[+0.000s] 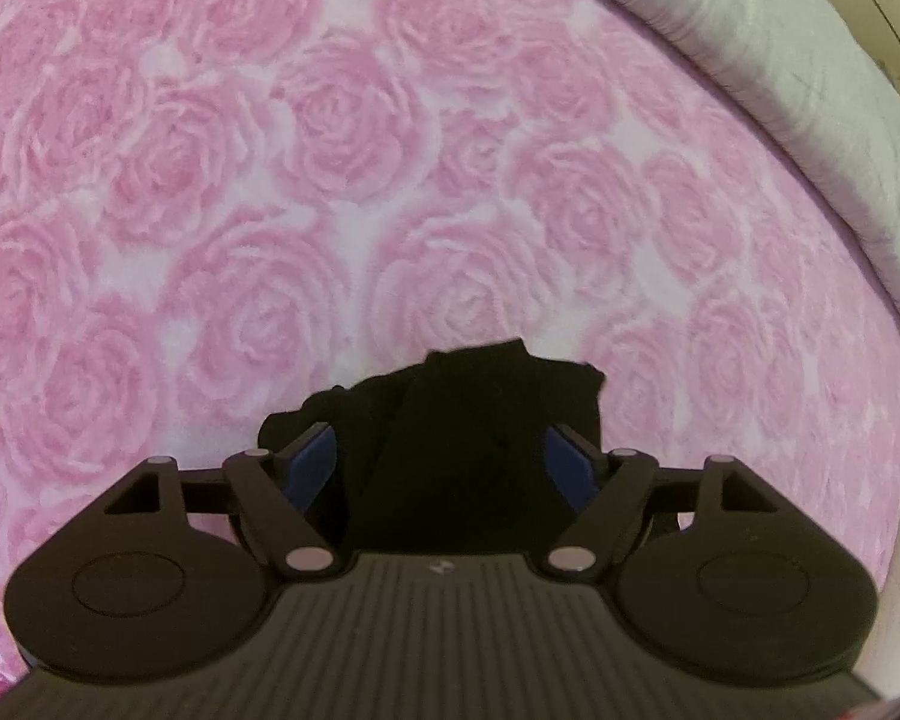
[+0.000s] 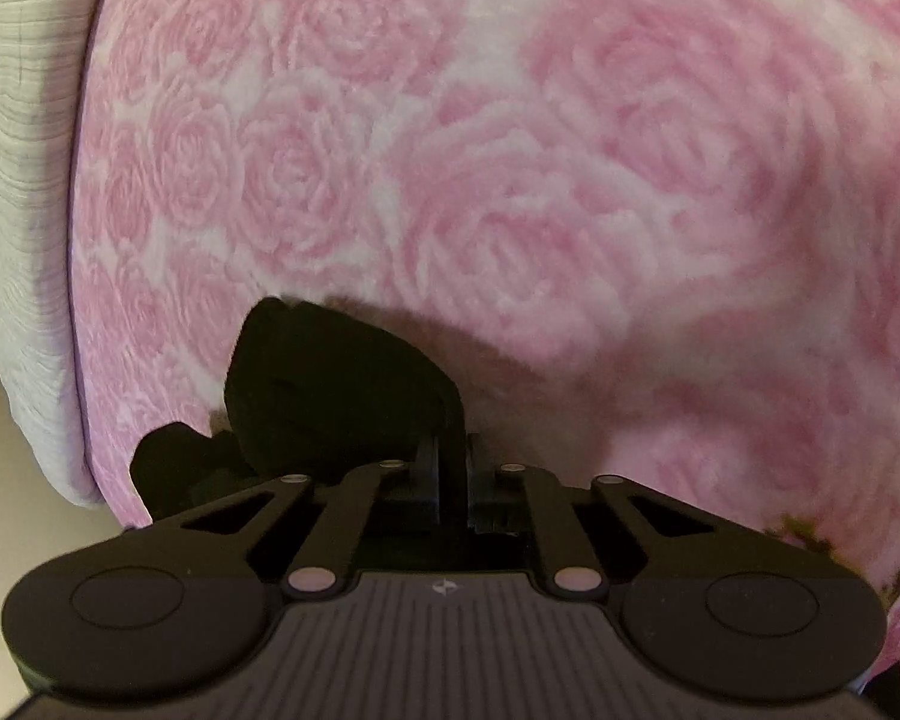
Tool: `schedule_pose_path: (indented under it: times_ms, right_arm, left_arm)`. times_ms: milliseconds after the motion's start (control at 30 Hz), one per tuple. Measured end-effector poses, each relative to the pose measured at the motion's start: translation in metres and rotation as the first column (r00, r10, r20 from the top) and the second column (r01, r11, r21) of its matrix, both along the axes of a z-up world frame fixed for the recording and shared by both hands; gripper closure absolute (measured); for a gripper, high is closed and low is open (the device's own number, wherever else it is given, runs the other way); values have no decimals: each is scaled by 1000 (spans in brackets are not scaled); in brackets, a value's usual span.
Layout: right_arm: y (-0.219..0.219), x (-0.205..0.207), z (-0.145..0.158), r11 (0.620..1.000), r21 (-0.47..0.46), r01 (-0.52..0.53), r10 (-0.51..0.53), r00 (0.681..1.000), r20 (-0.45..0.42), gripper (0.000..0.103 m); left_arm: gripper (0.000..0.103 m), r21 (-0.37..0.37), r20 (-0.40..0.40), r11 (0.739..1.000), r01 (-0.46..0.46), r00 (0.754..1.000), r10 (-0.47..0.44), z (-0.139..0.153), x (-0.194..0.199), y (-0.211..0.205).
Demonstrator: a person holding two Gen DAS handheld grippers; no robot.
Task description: Fold clothes
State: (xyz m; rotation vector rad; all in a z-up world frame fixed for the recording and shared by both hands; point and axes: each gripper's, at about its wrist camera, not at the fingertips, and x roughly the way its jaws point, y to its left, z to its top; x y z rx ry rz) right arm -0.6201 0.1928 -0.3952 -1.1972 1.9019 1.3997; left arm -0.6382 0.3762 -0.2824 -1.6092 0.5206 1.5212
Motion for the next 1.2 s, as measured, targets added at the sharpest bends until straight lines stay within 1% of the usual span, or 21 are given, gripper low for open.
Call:
schedule_pose_path:
  times_ms: [67,100,133,167,200,267,367,400,533,600,633,733,800,900,933,967,1033,1100,1133,1167,1200]
  right_arm:
    - [0,1,0,1000,-3,0,0,1000,3,88]
    - [-1,2,-1,1000,-4,2,-2,1000,6,80]
    - [-1,2,-3,1000,-6,4,-4,1000,10,77]
    - [-3,3,-3,1000,-7,3,-2,1000,19,73]
    - [-4,2,-4,1000,-6,1,0,1000,23,76]
    - [-8,3,-2,1000,4,6,-6,1000,-4,95]
    - [-8,5,16,997,53,61,-58,997,-41,97]
    - [-6,8,29,991,74,110,-104,991,-85,98]
    - [7,21,86,944,143,297,-250,928,-277,98]
    - [15,20,122,919,192,344,-260,896,-360,98]
    - [20,20,140,901,211,379,-267,868,-419,98]
    - [29,22,201,841,288,459,-244,795,-555,98]
    - [30,28,244,783,345,518,-205,738,-643,98]
    - [20,45,306,683,459,569,-102,696,-710,98]
    - [14,55,320,653,487,580,-84,695,-714,98]
    - [7,66,333,623,513,591,-67,694,-717,98]
    - [-12,89,340,591,531,607,-91,705,-704,98]
    - [-29,111,328,612,517,598,-172,739,-652,98]
    - [-38,121,316,635,525,567,-216,783,-583,97]
    - [-45,125,301,675,536,507,-227,834,-503,90]
    - [-50,128,282,740,525,420,-228,891,-392,86]
  left_arm:
    - [36,-28,16,1000,-6,1000,6,-13,-2,5]
    - [46,-41,25,999,-8,1000,9,-19,-3,6]
    - [52,-49,33,999,-9,999,11,-24,-4,6]
    - [68,-43,53,999,-10,999,12,-29,-4,5]
    - [80,-33,65,999,-7,998,9,-31,-4,3]
    - [92,-7,71,1000,10,997,-9,-29,-3,-3]
    - [95,75,71,997,17,997,-22,-8,-6,-20]
    - [96,108,77,994,11,997,-20,2,-8,-26]
    - [96,267,90,964,9,995,-34,59,-14,-38]
    - [96,375,73,927,30,995,-62,99,-13,-36]
    - [96,426,60,904,40,996,-72,120,-12,-34]
    - [96,588,23,806,61,996,-91,189,-6,-32]
    - [96,678,-6,730,81,995,-105,234,2,-38]
    - [95,751,-65,651,113,993,-98,278,18,-62]
    - [94,771,-85,625,124,992,-93,292,23,-70]
    - [91,771,-96,625,123,992,-77,294,26,-81]
    - [83,756,-114,646,110,993,-36,289,30,-104]
    - [75,669,-195,736,102,980,41,265,28,-124]
    - [73,617,-243,782,93,967,77,252,26,-133]
    - [73,552,-274,830,83,958,86,233,21,-141]
    - [73,488,-273,870,67,959,79,213,15,-148]
